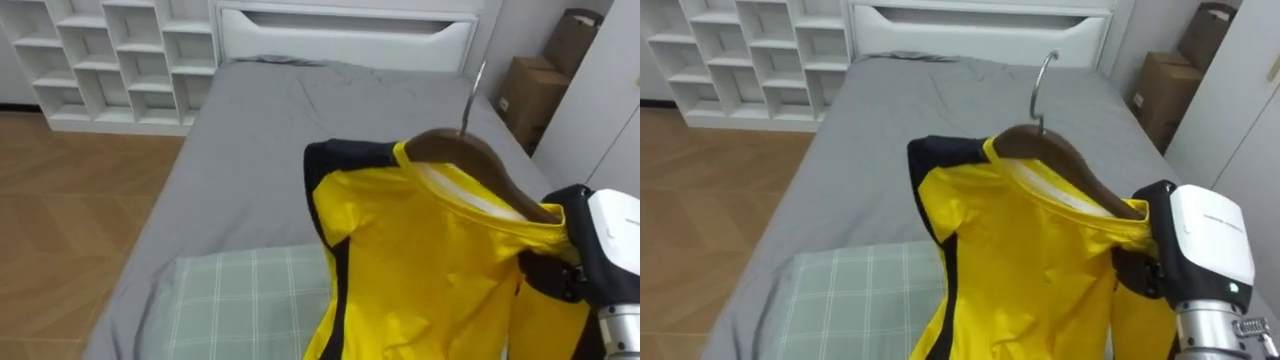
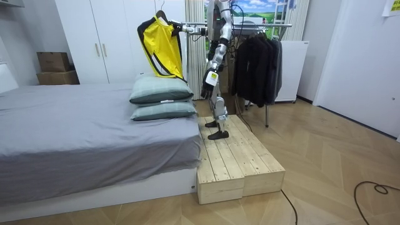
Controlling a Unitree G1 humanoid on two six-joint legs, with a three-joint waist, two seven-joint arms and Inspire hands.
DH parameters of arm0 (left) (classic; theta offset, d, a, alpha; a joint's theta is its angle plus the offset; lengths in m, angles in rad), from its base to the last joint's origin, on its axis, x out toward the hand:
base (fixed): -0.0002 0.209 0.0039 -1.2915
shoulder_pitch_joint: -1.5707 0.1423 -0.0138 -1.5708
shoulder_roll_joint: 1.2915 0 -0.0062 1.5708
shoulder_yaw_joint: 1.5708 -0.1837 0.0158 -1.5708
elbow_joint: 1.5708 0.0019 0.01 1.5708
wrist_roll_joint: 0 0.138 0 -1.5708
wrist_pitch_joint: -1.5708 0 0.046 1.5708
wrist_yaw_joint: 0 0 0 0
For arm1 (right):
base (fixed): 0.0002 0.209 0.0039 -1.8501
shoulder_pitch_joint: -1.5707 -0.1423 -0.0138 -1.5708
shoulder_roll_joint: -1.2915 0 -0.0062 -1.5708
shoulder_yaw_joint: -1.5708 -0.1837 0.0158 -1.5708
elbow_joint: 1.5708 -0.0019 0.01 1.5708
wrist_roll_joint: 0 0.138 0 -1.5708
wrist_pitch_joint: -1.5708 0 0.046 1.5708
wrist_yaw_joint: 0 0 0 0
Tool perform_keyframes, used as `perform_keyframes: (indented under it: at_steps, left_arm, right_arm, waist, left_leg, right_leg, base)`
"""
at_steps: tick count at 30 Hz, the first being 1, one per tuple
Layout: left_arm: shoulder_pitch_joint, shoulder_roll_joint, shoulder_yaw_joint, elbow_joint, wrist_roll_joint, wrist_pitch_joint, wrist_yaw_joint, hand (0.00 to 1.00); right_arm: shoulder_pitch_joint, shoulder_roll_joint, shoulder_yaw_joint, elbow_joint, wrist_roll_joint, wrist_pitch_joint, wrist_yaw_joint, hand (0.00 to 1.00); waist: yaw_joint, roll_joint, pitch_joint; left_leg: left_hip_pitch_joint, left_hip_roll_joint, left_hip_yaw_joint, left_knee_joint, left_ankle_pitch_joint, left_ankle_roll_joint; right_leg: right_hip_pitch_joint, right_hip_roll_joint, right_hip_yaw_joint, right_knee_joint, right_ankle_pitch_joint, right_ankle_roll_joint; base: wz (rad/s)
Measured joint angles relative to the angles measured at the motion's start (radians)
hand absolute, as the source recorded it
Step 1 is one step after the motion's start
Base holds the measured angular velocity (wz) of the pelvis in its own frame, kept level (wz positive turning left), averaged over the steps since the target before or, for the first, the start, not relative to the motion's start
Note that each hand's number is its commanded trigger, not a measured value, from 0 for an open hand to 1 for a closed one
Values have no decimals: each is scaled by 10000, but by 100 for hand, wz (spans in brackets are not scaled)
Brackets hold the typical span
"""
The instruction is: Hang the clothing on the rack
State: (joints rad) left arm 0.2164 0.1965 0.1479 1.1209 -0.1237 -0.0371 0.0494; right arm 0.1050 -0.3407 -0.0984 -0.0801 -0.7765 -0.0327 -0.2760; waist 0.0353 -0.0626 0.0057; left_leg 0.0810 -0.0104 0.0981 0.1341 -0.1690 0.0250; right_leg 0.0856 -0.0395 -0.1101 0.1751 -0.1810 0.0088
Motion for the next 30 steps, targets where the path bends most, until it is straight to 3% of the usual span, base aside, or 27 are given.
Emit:
perform_keyframes:
  at_steps: [11, 30]
  left_arm:
    - [189, 24, -7, 475, 967, 122, 408, 0]
    - [68, 29, -45, 455, 1091, 320, 302, 0]
  right_arm:
    - [13, -1, 1, -21, -228, -14, -1, 100]
    - [224, 12, 1, -21, -128, -8, 0, 100]
  waist:
    - [5, -8, 1]
    - [-38, -54, 7]
  left_leg:
    - [-9, -6, -29, 8, -9, -4]
    - [8, -2, 124, 22, -24, 19]
  right_leg:
    - [14, -8, -27, -1, 0, 0]
    - [-20, -14, 169, 0, 0, 0]
  base:
    - [0]
    - [-2]
